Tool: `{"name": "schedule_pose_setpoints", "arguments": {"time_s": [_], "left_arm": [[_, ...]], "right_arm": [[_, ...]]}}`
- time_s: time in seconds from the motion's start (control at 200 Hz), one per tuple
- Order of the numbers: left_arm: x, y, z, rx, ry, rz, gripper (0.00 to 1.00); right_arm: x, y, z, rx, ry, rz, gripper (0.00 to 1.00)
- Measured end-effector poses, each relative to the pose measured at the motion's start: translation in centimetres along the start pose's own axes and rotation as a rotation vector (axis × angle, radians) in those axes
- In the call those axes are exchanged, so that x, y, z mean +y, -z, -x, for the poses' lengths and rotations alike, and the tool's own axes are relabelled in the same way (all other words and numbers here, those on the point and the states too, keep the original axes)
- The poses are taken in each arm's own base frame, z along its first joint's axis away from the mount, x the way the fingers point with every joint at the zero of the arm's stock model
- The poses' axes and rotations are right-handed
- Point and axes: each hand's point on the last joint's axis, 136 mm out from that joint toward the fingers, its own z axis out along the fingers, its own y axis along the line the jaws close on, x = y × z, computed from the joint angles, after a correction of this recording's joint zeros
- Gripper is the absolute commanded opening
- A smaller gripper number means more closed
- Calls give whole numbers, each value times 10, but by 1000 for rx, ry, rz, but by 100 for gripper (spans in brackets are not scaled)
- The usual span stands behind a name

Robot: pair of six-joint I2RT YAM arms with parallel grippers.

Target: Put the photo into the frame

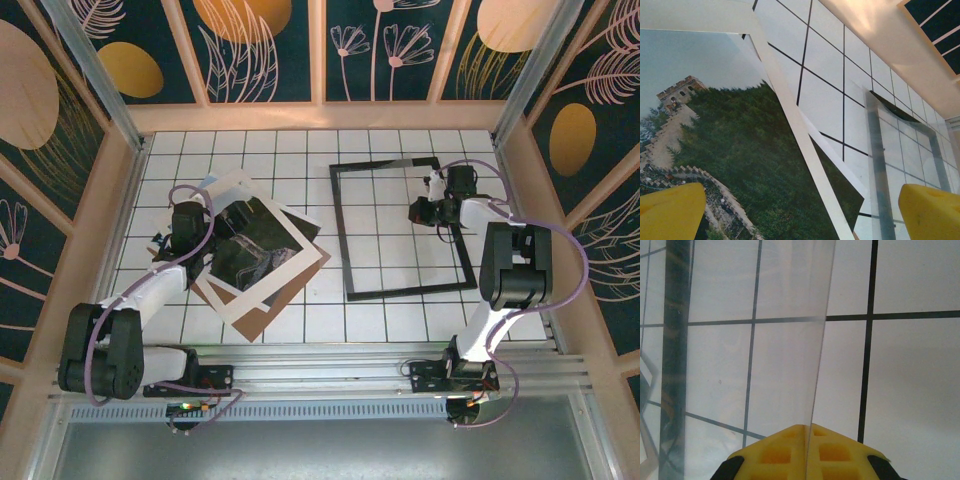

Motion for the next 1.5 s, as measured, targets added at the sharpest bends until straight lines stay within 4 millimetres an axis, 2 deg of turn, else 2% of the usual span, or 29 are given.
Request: {"name": "schedule_pose_setpoints", "arguments": {"time_s": [0.34, 0.766, 1.141, 1.501], "left_arm": [[2, -3, -2, 6, 2, 6, 98], [4, -6, -6, 19, 2, 11, 98], [6, -9, -10, 33, 2, 16, 99], [6, -10, -10, 33, 2, 17, 98]], "right_arm": [[-6, -2, 9, -2, -4, -12, 0], [-8, -6, 9, 9, 4, -12, 0], [6, 6, 17, -24, 24, 30, 0], [6, 6, 17, -24, 24, 31, 0]]}}
